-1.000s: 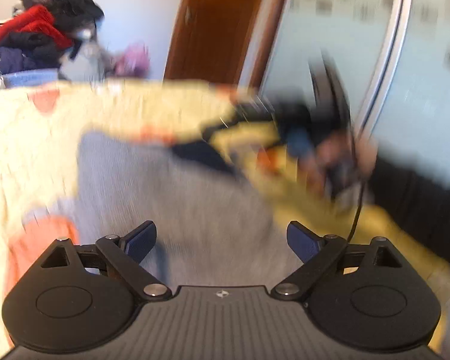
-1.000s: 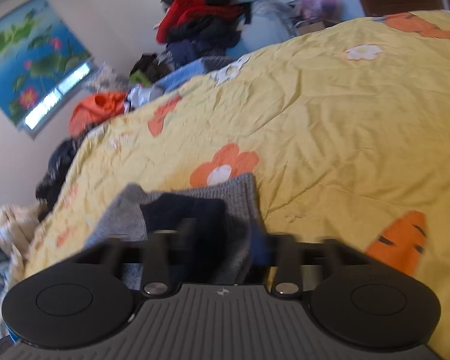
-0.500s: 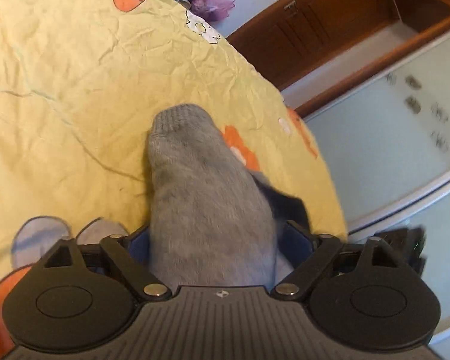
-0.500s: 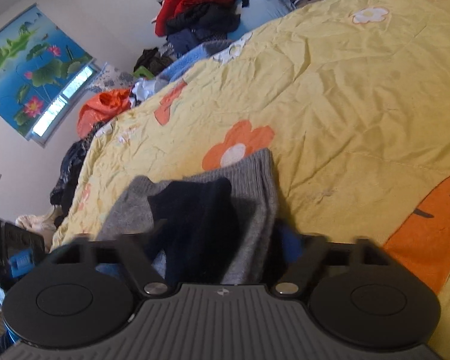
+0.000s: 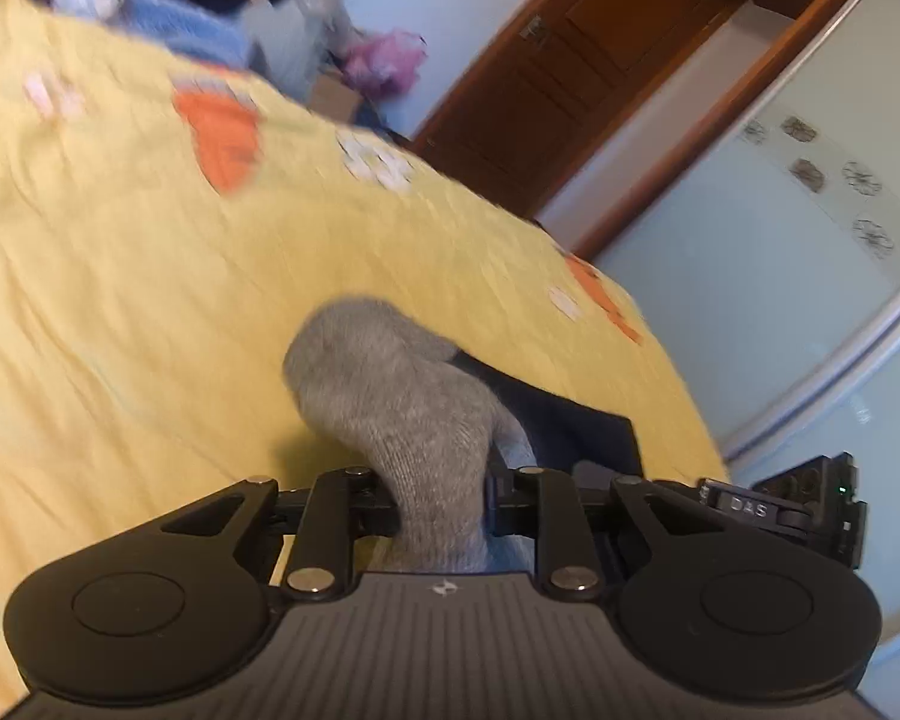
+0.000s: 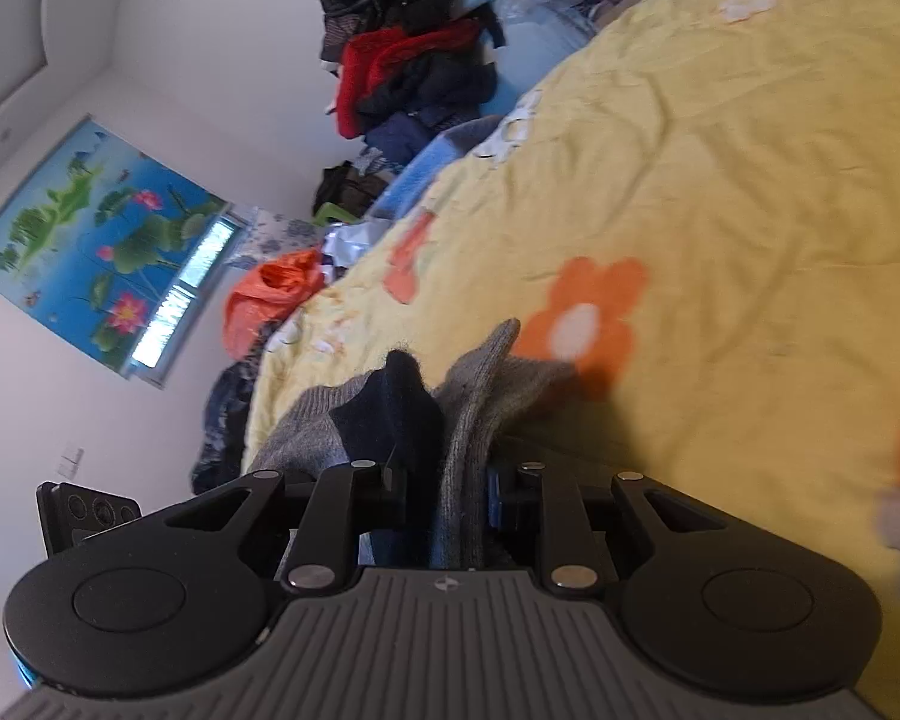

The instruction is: Fold small clothes

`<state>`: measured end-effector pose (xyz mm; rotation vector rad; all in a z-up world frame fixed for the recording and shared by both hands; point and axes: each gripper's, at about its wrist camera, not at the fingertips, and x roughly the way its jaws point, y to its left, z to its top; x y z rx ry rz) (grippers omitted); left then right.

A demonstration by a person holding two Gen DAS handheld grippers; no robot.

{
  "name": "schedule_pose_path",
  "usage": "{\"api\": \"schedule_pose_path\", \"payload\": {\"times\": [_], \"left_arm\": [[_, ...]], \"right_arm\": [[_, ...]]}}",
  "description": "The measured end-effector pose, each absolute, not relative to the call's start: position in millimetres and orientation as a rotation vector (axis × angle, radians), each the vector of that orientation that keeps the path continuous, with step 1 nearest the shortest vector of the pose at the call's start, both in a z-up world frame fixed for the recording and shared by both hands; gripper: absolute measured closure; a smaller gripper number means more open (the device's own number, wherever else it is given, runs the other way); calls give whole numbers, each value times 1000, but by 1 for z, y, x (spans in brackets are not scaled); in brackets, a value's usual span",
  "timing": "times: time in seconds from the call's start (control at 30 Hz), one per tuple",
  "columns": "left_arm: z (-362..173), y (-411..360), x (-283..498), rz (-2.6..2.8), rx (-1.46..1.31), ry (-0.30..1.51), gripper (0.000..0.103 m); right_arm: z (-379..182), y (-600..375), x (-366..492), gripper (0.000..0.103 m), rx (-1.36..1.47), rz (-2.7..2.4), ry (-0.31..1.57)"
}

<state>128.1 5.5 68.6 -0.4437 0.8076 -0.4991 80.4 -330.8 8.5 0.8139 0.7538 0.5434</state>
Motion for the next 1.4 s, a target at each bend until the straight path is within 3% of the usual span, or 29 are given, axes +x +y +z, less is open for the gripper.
{"api": "schedule_pose_path", "payload": {"times": [0.17,0.2,0.27,0.3,0.33,0.4,0.6,0.7,0.77,0.8,0.83,0.87,1.0,1.17,1.2,1.27,1.33,1.4], "left_arm": [[51,22,136,-361,-346,859,81],[45,27,129,-356,-364,858,75],[46,37,109,-357,-443,833,56],[48,42,95,-359,-477,828,29],[49,46,79,-367,-502,817,14],[46,49,45,-400,-513,777,14],[18,40,-23,-473,-526,844,14],[19,33,-27,-484,-512,854,15],[20,30,-23,-476,-513,881,48],[18,27,-20,-449,-485,917,76],[19,27,-18,-432,-474,930,78],[20,27,-16,-428,-472,946,79],[31,22,-22,-381,-371,962,86],[28,25,-26,-383,-342,972,86],[28,25,-24,-381,-349,972,86],[29,23,-24,-376,-343,971,86],[29,23,-25,-380,-341,966,86],[28,25,-24,-383,-358,968,86]], "right_arm": [[-6,-293,121,76,798,536,797],[-12,-286,126,71,768,512,818],[-17,-281,126,62,736,472,844],[-14,-283,119,55,731,466,841],[-8,-287,109,49,715,467,831],[7,-297,78,40,640,475,793],[5,-301,-10,37,506,527,891],[-2,-293,-35,37,514,578,902],[-6,-293,-39,37,588,600,906],[-8,-293,-37,49,621,606,911],[-11,-294,-33,61,649,599,930],[-15,-293,-28,82,659,587,963],[-9,-290,-35,82,641,627,969],[-7,-298,-45,83,640,638,962],[-14,-300,-43,87,639,615,978],[-23,-305,-40,86,686,625,974],[-22,-308,-39,77,706,630,978],[-14,-314,-34,54,697,613,953]]}}
